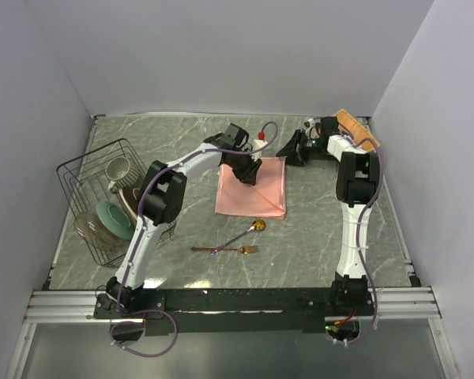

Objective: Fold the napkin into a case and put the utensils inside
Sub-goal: Pick up the upper triangle-folded napkin from the center of the board.

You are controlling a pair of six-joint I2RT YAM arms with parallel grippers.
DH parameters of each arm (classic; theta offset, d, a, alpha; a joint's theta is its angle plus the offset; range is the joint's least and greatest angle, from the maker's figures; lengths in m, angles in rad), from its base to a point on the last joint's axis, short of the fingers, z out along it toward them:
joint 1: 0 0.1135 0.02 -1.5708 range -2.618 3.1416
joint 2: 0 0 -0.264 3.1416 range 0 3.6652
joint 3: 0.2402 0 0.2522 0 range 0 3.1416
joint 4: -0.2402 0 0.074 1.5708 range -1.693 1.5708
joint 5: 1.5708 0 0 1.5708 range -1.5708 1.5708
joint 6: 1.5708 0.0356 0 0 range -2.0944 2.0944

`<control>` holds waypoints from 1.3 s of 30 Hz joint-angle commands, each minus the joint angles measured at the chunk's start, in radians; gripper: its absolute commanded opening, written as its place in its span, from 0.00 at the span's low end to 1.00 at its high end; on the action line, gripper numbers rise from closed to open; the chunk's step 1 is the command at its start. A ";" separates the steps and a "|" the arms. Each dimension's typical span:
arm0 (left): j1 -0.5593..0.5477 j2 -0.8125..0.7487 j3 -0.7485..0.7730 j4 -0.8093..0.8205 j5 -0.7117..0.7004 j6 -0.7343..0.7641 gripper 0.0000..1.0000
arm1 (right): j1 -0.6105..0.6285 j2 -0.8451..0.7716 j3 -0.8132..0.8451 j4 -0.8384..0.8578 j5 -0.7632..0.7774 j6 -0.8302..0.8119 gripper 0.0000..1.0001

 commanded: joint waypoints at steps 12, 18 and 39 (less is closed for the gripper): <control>0.018 -0.046 0.017 0.063 0.078 -0.089 0.36 | 0.037 0.041 0.164 -0.127 0.028 -0.171 0.08; 0.138 -0.203 -0.063 0.168 0.209 -0.238 0.51 | 0.037 0.003 0.197 -0.213 -0.027 -0.302 0.00; 0.322 -0.030 0.164 -0.051 0.328 0.162 0.74 | 0.157 -0.212 0.115 -0.384 -0.041 -0.732 0.00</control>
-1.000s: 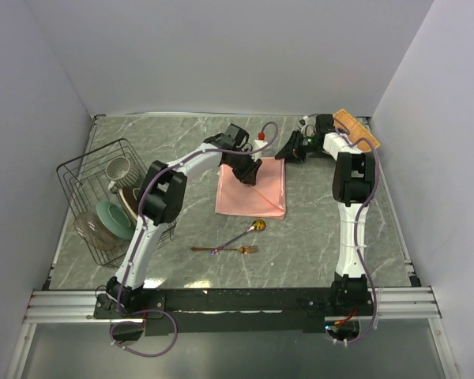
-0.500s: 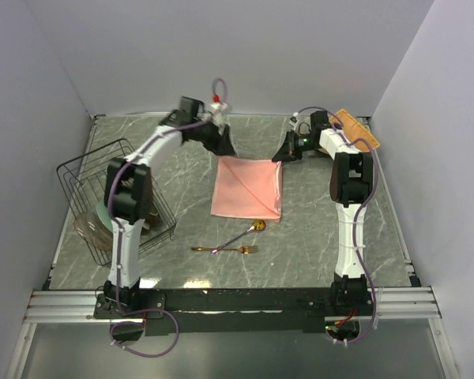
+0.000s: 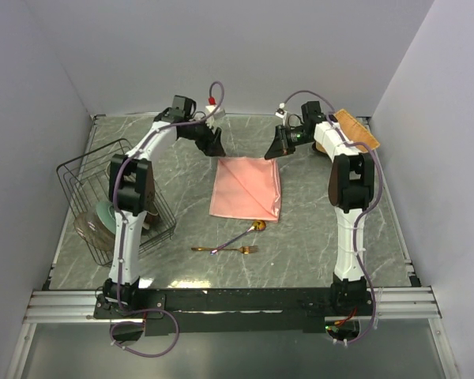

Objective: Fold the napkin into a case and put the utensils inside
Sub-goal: Pick up the upper triangle-folded napkin from the center of the board.

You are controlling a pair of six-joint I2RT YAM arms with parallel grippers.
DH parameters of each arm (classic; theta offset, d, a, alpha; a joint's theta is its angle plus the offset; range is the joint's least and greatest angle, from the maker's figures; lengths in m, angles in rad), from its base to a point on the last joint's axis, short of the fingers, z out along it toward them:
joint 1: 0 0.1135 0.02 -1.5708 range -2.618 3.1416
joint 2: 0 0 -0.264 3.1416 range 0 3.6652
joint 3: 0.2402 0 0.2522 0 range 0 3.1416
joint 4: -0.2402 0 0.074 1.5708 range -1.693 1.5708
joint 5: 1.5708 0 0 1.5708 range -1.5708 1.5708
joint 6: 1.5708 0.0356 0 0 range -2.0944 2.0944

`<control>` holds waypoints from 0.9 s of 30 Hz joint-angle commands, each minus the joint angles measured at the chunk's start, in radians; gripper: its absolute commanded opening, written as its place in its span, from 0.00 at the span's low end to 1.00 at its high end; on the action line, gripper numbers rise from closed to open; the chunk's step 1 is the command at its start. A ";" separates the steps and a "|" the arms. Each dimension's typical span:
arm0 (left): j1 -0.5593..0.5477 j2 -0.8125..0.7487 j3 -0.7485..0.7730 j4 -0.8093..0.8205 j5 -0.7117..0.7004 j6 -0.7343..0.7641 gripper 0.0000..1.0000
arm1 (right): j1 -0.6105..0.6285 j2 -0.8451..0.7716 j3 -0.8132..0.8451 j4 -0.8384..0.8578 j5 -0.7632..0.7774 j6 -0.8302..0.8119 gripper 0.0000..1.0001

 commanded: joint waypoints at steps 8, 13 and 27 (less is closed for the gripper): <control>-0.053 0.054 0.050 0.020 0.038 0.274 0.75 | 0.045 -0.133 -0.005 -0.185 -0.038 -0.285 0.00; -0.064 0.054 0.046 -0.016 0.052 0.411 0.75 | 0.057 -0.156 -0.012 -0.233 -0.043 -0.377 0.00; -0.102 0.036 -0.009 -0.059 0.036 0.640 0.73 | 0.086 -0.230 -0.039 -0.321 -0.050 -0.549 0.00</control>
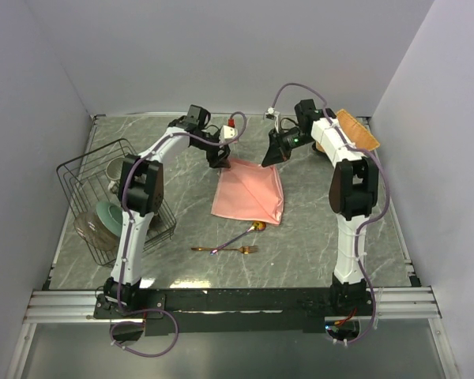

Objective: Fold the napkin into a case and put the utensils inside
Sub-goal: Pick up the upper triangle-folded napkin from the center of the board, then turn over the upper triangle folded napkin at the center of the board.

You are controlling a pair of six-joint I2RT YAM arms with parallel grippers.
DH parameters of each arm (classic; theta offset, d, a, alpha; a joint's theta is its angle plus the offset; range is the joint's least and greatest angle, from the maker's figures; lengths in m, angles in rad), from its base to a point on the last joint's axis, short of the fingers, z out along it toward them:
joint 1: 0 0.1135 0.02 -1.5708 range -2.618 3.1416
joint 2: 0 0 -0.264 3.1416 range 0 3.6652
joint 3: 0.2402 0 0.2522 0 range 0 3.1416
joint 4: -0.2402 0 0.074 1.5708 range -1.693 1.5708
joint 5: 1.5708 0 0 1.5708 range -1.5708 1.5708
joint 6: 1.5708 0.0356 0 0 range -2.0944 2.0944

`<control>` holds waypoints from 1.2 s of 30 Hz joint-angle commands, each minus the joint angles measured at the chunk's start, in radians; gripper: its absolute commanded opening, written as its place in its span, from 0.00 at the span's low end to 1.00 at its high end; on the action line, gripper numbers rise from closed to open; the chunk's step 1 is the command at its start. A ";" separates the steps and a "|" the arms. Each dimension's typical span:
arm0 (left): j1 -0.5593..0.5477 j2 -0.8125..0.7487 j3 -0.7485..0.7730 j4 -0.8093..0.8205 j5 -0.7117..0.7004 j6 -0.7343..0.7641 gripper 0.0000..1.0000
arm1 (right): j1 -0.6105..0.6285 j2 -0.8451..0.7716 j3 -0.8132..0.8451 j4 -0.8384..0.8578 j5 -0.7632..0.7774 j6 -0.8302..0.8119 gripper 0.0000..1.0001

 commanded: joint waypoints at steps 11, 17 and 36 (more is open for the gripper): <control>-0.017 -0.048 -0.006 0.001 0.048 0.130 0.63 | 0.034 -0.128 -0.025 -0.061 -0.021 -0.143 0.00; -0.017 -0.075 -0.017 -0.091 0.073 0.208 0.31 | 0.031 -0.123 -0.011 -0.066 -0.019 -0.135 0.00; 0.005 -0.175 -0.026 -0.111 0.009 0.142 0.01 | -0.034 -0.091 0.023 0.061 0.055 0.006 0.00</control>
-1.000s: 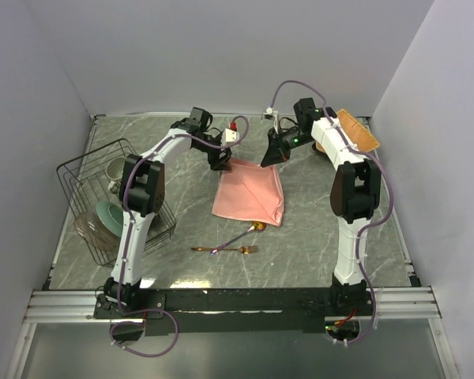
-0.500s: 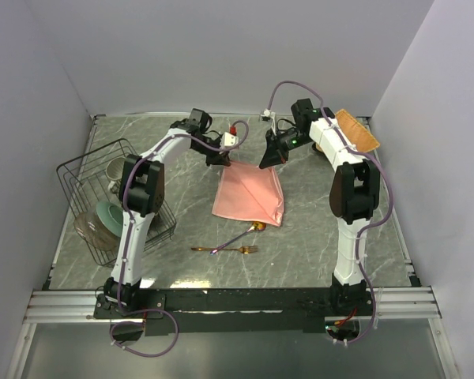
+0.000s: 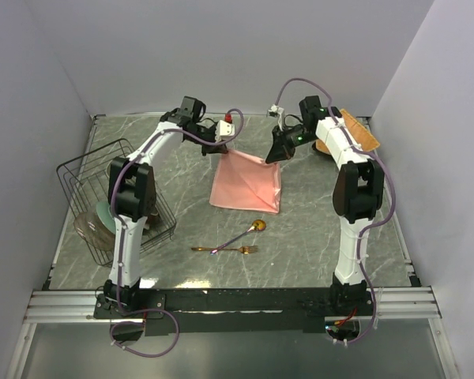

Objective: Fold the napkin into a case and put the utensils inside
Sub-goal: Turn over the upper triangle folded napkin at the center of the board.

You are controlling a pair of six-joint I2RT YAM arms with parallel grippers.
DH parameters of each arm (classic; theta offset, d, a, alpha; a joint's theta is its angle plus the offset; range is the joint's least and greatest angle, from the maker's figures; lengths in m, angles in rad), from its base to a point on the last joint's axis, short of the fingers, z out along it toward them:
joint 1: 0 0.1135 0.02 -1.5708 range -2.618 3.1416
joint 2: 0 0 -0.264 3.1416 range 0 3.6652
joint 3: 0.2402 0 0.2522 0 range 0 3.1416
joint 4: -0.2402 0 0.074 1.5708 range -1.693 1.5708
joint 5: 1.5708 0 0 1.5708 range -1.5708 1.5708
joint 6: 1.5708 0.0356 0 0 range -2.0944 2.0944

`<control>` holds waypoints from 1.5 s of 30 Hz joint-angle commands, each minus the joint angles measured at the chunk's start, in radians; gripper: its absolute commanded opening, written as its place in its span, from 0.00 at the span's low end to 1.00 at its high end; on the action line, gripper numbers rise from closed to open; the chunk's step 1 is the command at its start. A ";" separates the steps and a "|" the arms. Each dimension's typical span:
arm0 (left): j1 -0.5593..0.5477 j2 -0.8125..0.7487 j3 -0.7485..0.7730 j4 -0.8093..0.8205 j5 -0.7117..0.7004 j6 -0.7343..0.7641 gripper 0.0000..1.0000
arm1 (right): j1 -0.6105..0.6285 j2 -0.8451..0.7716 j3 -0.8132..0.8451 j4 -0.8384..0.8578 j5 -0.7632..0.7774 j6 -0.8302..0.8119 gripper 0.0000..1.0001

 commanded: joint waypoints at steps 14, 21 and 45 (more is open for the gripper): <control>0.016 -0.025 0.226 0.202 -0.172 -0.174 0.01 | -0.045 -0.017 0.214 0.374 0.047 0.264 0.00; 0.026 -0.149 0.083 0.410 -0.251 -0.156 0.01 | -0.034 -0.142 0.120 0.555 0.070 0.162 0.00; -0.088 -0.510 -0.835 0.420 -0.329 -0.077 0.01 | 0.219 -0.551 -0.864 0.629 0.142 -0.604 0.00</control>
